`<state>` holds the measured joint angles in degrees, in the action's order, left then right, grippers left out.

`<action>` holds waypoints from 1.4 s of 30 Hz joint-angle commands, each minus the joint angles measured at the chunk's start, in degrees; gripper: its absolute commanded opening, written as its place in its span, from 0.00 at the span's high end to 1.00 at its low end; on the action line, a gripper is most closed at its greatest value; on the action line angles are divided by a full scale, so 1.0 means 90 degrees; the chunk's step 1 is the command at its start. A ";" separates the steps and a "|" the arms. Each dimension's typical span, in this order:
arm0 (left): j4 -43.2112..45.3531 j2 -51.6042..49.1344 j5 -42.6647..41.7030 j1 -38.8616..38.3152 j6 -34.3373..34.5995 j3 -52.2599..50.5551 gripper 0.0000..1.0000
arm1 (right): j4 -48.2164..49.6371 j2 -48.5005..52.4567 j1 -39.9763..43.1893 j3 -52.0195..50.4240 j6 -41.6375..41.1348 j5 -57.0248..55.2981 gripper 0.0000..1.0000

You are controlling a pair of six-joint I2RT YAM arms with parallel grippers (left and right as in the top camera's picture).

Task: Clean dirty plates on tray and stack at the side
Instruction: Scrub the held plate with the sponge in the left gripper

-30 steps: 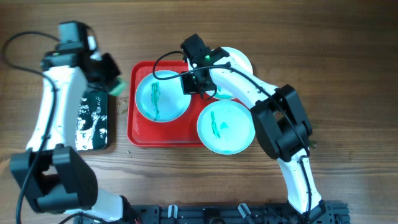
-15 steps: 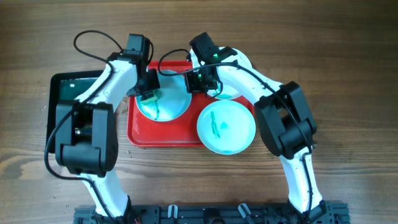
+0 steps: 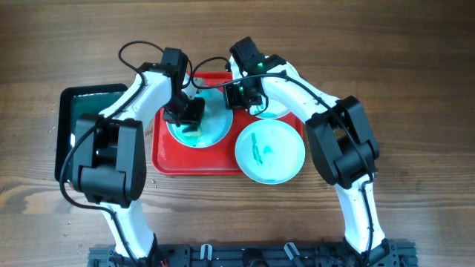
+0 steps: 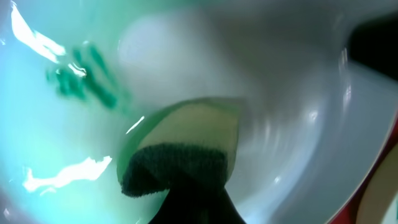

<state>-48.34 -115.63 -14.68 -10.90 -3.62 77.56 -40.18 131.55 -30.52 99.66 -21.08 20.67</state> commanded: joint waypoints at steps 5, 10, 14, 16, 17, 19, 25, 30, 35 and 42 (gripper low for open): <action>0.1202 -0.0260 0.3101 -0.0102 0.3679 -0.0095 0.96 | 0.0117 0.0153 -0.0039 -0.0005 0.0005 0.0180 0.96; 0.0797 -0.0262 0.3347 -0.0151 0.4354 -0.0095 0.96 | 0.0289 0.0357 -0.0005 -0.0005 -0.0172 0.0376 0.96; -0.0104 -0.0262 0.1931 -0.0180 0.2696 -0.0102 0.96 | 0.0202 0.0408 0.0049 -0.0005 -0.0163 0.0573 0.96; -0.0257 -0.0262 0.0260 -0.0197 0.1064 -0.0102 0.96 | 0.0231 0.0408 0.0049 -0.0005 -0.0177 0.0580 0.96; -0.0306 -0.0262 -0.0634 -0.0209 0.0471 -0.0102 0.96 | 0.0240 0.0408 0.0049 -0.0005 -0.0172 0.0661 0.96; -0.0197 -0.0262 -0.1086 -0.0238 0.0260 -0.0102 0.96 | 0.0240 0.0408 0.0049 -0.0005 -0.0160 0.0675 0.96; 0.1107 -0.0262 0.2832 -0.0248 0.3655 -0.0102 0.96 | 0.0270 0.0408 0.0049 -0.0005 -0.0153 0.0673 0.96; 0.1251 -0.0262 0.4367 -0.0248 0.4456 -0.0102 0.96 | 0.0299 0.0410 0.0049 -0.0005 -0.0153 0.0668 0.96; 0.0396 -0.0262 0.2008 -0.0279 0.2567 -0.0102 0.96 | 0.0338 0.0410 0.0049 -0.0005 -0.0151 0.0670 0.96; 0.0257 -0.0262 -0.1345 -0.0277 -0.0024 -0.0102 0.96 | 0.0347 0.0410 0.0068 -0.0005 0.0175 0.1027 0.96</action>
<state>-48.25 -115.74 -13.52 -12.36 3.20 78.22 -37.04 133.10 -29.89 99.68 -20.88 27.14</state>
